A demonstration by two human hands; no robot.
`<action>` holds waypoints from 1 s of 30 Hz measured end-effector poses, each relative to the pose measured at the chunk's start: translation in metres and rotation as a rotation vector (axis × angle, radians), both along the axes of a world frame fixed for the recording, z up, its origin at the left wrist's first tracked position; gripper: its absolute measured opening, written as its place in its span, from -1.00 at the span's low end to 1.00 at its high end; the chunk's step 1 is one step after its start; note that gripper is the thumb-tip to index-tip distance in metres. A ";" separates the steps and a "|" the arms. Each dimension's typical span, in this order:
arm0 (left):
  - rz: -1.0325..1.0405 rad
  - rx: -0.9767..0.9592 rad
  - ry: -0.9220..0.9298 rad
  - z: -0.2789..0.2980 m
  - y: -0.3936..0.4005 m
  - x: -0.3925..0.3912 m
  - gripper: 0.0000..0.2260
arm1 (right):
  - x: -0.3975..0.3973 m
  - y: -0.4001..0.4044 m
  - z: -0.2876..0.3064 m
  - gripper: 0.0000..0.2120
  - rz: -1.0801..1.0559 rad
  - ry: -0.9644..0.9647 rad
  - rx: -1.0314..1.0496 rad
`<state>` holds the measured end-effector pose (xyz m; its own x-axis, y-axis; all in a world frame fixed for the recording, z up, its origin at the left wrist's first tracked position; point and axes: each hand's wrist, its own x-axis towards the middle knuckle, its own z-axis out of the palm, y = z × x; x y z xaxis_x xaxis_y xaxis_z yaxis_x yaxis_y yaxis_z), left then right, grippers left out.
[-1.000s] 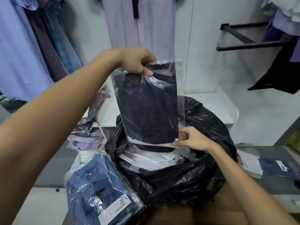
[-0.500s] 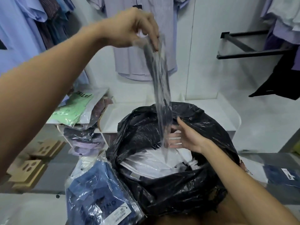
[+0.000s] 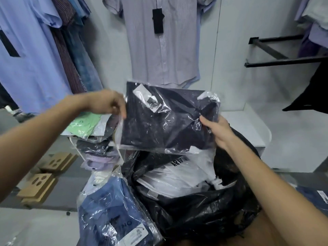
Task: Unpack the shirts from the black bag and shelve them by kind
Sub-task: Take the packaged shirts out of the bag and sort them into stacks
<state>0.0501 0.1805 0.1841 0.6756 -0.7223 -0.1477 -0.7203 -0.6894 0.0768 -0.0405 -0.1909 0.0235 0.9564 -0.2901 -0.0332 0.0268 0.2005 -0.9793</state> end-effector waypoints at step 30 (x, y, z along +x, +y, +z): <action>0.671 -1.805 0.458 -0.084 0.001 -0.085 -0.84 | 0.010 0.087 0.046 -0.56 0.642 -0.125 -0.356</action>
<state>-0.0348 0.1818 0.1002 0.9867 0.1037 0.1248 -0.1496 0.2831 0.9473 -0.0309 -0.1036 0.0700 0.9317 0.3546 0.0789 0.1270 -0.1144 -0.9853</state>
